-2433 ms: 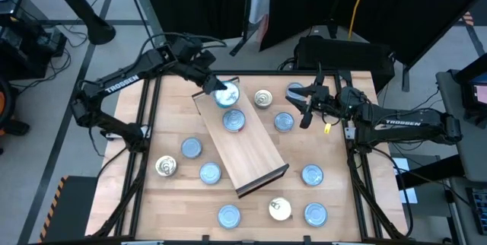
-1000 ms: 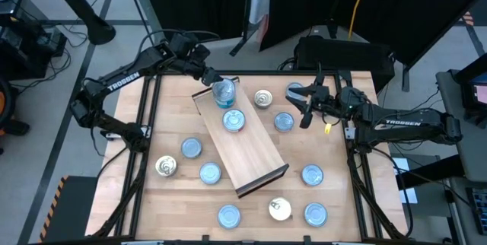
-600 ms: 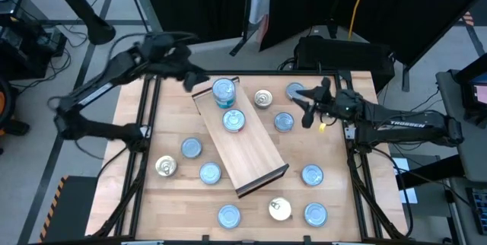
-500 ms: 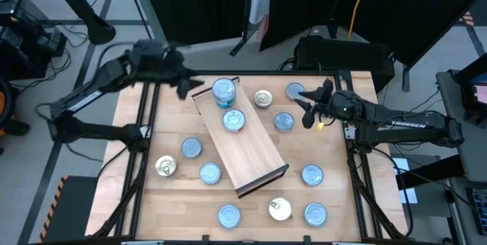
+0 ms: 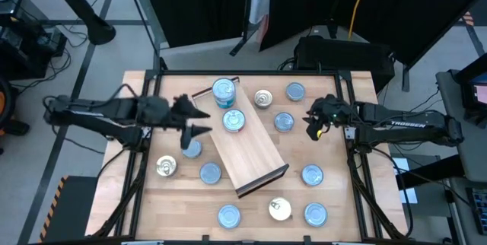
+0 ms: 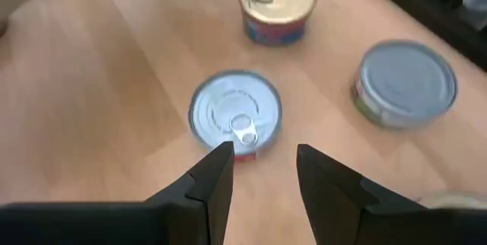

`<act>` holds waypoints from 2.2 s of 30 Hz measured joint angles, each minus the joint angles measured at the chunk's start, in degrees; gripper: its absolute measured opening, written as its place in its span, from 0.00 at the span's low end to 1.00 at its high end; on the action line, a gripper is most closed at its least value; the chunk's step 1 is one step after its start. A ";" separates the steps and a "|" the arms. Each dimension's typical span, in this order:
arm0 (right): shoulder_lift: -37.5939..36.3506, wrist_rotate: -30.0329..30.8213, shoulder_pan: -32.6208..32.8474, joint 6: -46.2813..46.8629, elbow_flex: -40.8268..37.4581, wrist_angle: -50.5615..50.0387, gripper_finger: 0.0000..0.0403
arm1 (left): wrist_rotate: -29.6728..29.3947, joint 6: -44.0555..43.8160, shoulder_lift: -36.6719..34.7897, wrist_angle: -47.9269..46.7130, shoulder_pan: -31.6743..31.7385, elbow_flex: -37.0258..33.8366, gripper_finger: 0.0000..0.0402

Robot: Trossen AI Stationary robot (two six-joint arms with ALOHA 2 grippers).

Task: Stack canned seafood by type on shelf
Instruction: Stack the red tuna can on top of the red tuna can on the shelf

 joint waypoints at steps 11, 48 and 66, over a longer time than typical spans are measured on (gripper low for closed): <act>0.55 -1.33 0.30 2.11 0.00 -0.43 0.31 | -29.20 1.57 0.38 1.37 -19.12 -4.36 0.61; 25.67 -7.09 -3.71 -0.37 -7.96 26.99 0.00 | -27.09 -1.15 4.11 0.70 -22.08 -4.47 0.61; 25.73 -5.45 -3.67 1.52 -8.20 16.19 0.00 | -27.06 -1.17 4.11 0.50 -22.08 -4.47 0.61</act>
